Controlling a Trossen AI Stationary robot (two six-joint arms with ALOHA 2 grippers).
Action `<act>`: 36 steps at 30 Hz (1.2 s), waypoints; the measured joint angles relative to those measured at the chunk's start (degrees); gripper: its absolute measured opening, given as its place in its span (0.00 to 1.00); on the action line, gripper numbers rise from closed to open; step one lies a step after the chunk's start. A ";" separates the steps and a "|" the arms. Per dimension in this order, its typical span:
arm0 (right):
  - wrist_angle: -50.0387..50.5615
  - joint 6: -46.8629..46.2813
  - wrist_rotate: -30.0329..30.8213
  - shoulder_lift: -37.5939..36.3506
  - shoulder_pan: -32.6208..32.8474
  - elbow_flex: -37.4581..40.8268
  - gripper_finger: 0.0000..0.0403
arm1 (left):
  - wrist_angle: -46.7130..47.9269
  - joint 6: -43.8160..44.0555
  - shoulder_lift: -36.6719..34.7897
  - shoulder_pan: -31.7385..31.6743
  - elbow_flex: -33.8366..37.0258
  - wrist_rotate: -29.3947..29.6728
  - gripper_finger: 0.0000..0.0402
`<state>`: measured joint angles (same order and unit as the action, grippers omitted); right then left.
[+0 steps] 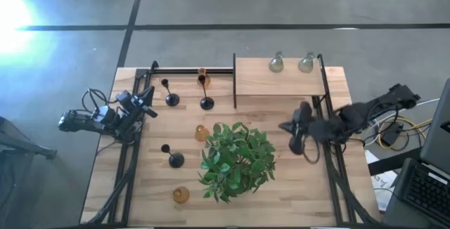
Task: Pick & Place candle stick holders
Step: Put the transparent glass candle holder on the shelf
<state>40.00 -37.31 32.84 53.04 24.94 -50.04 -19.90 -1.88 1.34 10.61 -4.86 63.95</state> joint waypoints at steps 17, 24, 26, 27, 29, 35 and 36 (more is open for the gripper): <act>-57.39 8.64 9.66 6.37 4.45 36.55 0.02 | -0.11 2.59 0.00 0.00 0.07 0.60 0.03; -72.19 4.03 10.76 12.11 4.44 44.95 0.04 | -0.11 2.33 0.00 -0.02 0.07 0.78 0.03; -72.48 1.75 10.42 13.90 4.43 45.81 0.08 | -0.17 2.33 0.00 -0.02 0.07 0.78 0.03; -72.47 0.71 10.36 14.92 4.43 45.92 0.10 | -0.14 2.31 0.00 -0.02 0.07 0.75 0.03; -73.27 -0.28 10.23 16.59 4.43 46.09 0.17 | -0.17 2.33 0.00 -0.01 0.16 0.75 0.03; -76.99 4.66 10.69 22.24 4.34 44.19 0.36 | -0.13 2.30 0.00 -0.02 0.46 0.86 0.03; -76.96 5.12 10.66 23.18 4.30 43.54 0.38 | -0.13 2.29 0.00 -0.02 0.46 0.89 0.03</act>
<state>-36.96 -32.19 43.50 76.22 29.23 -6.50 -20.03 0.41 1.34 10.59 -4.40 64.84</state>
